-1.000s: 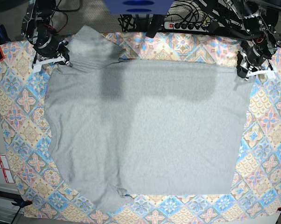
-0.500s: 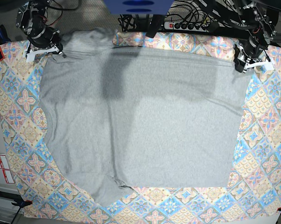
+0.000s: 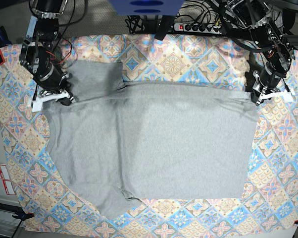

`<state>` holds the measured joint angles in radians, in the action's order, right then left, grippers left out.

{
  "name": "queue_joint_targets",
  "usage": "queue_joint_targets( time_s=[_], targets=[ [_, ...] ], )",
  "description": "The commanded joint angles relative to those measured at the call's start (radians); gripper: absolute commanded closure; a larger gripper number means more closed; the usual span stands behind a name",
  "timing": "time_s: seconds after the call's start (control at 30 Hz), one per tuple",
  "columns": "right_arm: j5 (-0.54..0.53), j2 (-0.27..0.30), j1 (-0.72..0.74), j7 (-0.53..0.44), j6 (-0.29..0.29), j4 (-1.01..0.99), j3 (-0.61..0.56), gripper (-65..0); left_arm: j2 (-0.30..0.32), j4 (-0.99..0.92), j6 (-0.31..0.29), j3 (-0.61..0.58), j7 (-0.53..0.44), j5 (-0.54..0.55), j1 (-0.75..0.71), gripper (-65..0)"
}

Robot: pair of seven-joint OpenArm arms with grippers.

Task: Fold the T-shirt properly
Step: 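Lift the shoulder edges and pull them toward the hem, then lower the folded edge onto the shirt and open both grippers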

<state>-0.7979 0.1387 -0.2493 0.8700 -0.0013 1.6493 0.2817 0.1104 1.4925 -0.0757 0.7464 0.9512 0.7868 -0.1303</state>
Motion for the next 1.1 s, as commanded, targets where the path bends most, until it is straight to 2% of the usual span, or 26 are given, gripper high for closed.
queue_joint_targets(
  time_s=[0.0,0.13,0.23,0.47,0.57,0.97,1.07],
  targets=[
    [-0.010,0.012,0.032,-0.019,0.007,0.012,0.000,0.0,0.015,0.013,-0.002,0.005,-0.018,0.009,0.031,0.0],
    [-0.010,0.012,0.112,-0.024,0.007,-0.065,-0.017,0.0,0.013,-0.005,-0.002,0.003,-0.019,0.006,0.111,0.0],
    [-0.013,0.012,0.172,-0.025,0.007,-0.145,-0.017,0.0,0.018,-0.112,-0.002,0.003,-0.016,0.001,0.194,0.0],
    [-0.010,0.012,0.285,-0.027,0.007,-0.281,-0.017,-0.1,0.031,-0.281,-0.002,0.003,-0.038,-0.116,0.343,0.0],
    [-0.010,0.012,0.328,-0.027,0.007,-0.324,-0.017,-0.1,0.031,-0.320,-0.002,0.003,-0.074,-0.131,0.373,0.0],
    [-0.008,0.012,0.451,-0.028,0.007,-0.426,-0.017,-0.2,0.028,-0.349,-0.002,0.003,-0.103,-0.180,0.412,0.0],
    [-0.008,0.012,0.459,-0.028,0.007,-0.450,-0.017,-0.2,0.030,-0.349,-0.002,-0.043,-0.130,-0.180,0.404,0.0]
  ],
)
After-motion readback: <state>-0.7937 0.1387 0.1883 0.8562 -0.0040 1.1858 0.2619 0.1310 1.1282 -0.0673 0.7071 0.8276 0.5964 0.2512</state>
